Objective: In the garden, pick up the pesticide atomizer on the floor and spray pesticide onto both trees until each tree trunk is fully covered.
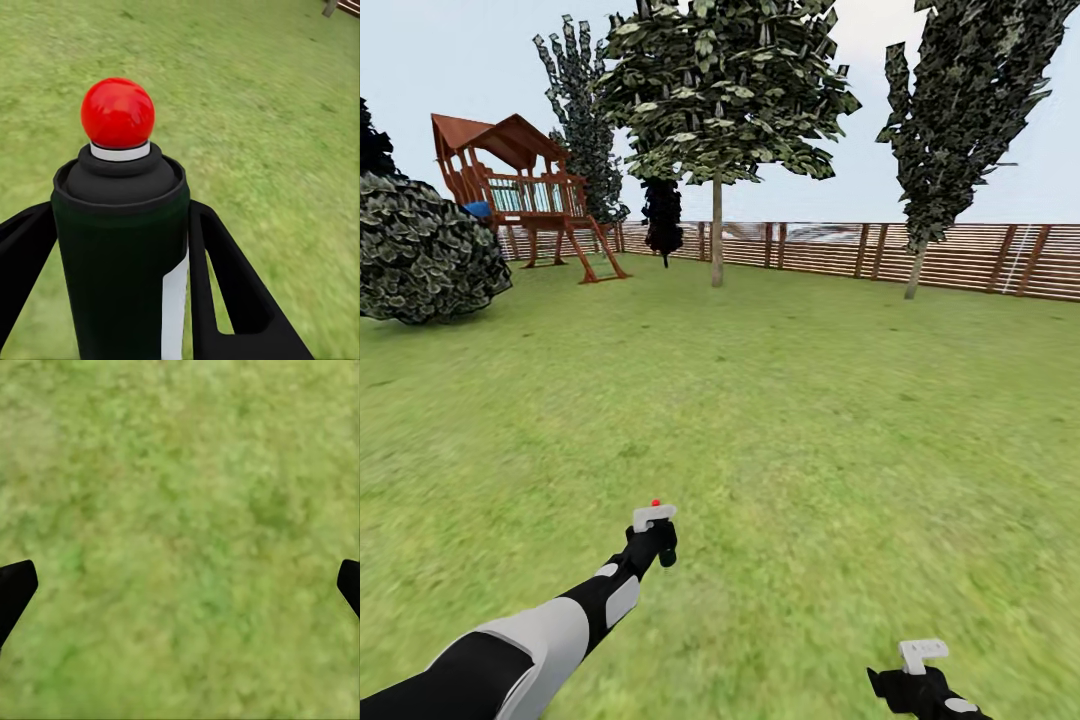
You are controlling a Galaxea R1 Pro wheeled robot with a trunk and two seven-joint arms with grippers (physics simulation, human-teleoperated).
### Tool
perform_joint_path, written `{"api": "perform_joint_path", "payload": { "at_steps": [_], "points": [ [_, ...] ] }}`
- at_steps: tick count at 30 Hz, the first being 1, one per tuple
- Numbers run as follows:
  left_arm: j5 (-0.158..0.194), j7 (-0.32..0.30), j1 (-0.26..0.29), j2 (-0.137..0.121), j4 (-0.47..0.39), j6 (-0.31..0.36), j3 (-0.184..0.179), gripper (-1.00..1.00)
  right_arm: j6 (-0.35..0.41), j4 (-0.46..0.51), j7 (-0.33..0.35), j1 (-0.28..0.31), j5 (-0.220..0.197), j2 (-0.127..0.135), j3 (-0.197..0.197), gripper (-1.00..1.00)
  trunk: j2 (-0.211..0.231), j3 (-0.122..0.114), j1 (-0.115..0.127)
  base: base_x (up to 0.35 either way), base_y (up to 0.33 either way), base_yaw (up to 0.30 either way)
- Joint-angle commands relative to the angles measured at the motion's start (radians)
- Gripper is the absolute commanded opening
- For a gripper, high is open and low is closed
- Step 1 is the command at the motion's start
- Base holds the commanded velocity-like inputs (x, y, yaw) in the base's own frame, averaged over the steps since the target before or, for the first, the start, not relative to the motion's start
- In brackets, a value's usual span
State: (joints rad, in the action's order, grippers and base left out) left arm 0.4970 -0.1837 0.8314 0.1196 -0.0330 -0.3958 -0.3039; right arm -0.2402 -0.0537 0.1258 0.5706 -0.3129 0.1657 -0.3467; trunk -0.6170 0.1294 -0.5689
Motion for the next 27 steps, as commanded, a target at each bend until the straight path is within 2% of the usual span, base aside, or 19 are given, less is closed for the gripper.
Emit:
{"api": "perform_joint_path", "payload": {
  "at_steps": [1, 27],
  "points": [
    [0.000, 0.000, 0.000, 0.000, 0.000, 0.000, 0.000, -1.00, 0.000, 0.000, 0.000, 0.000, 0.000, 0.000, 0.000, 1.00, 0.000, 0.000, 0.000, 0.350, 0.000, 0.000],
    [0.000, 0.000, 0.000, 0.000, 0.001, 0.000, 0.000, -1.00, 0.000, 0.000, 0.000, 0.000, 0.000, 0.000, 0.000, 1.00, 0.000, 0.000, 0.000, 0.350, 0.000, 0.000]
  ]
}}
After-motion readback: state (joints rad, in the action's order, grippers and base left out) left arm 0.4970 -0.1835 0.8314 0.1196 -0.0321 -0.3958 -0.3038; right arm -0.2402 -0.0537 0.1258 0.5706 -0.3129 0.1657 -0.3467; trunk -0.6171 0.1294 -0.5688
